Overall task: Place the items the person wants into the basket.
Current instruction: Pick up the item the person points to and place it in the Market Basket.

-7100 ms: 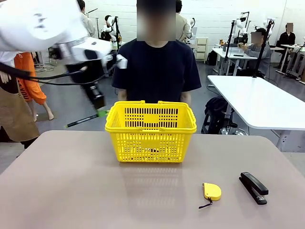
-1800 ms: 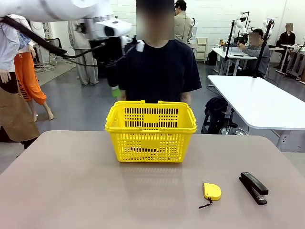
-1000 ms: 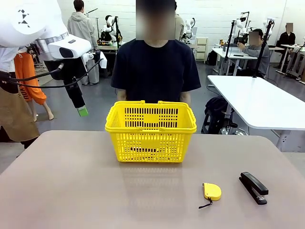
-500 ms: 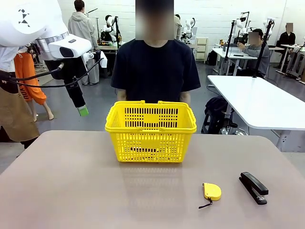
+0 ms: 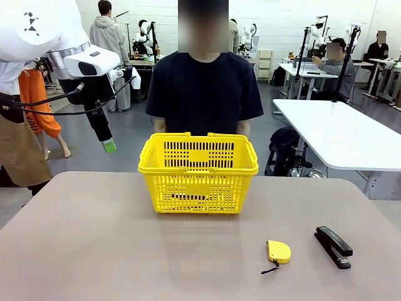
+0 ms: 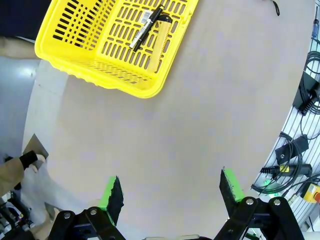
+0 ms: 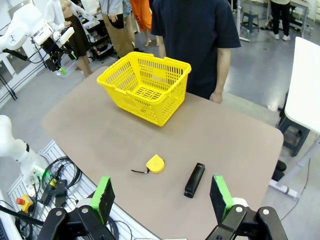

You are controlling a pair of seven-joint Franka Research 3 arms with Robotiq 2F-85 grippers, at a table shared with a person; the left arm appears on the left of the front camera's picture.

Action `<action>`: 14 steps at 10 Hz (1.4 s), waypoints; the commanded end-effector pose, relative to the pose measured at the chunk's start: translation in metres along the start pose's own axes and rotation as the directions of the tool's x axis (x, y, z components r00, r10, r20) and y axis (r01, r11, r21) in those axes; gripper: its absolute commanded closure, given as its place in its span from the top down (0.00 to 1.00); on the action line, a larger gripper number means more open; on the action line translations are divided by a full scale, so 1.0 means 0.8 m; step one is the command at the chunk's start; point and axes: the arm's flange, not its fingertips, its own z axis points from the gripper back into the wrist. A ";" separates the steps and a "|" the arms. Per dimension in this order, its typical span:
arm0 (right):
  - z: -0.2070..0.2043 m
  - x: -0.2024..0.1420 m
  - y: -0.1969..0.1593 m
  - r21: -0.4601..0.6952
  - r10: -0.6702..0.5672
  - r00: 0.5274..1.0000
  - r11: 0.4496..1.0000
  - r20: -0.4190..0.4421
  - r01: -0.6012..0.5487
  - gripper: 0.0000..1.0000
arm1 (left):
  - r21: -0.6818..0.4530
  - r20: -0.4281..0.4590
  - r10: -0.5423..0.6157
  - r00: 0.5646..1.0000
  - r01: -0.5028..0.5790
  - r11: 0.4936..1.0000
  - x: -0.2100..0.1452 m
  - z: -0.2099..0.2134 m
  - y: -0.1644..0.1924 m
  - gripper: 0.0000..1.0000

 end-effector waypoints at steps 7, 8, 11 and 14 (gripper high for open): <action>-0.002 0.000 0.000 -0.005 -0.009 1.000 1.000 -0.015 0.009 1.00 | -0.179 0.432 -0.047 0.901 0.137 0.974 -0.162 0.094 0.042 1.00; -0.002 0.000 0.000 -0.005 -0.009 1.000 1.000 -0.015 0.009 1.00 | -0.203 0.476 -0.034 0.879 0.147 0.968 -0.194 0.098 0.050 1.00; -0.002 0.000 0.000 -0.005 -0.009 1.000 1.000 -0.015 0.009 1.00 | -0.170 0.611 0.000 0.792 0.131 0.977 -0.280 0.093 0.062 1.00; -0.002 0.000 0.000 -0.005 -0.009 1.000 1.000 -0.015 0.009 1.00 | -0.133 0.716 0.030 0.698 0.093 0.987 -0.338 0.077 0.070 1.00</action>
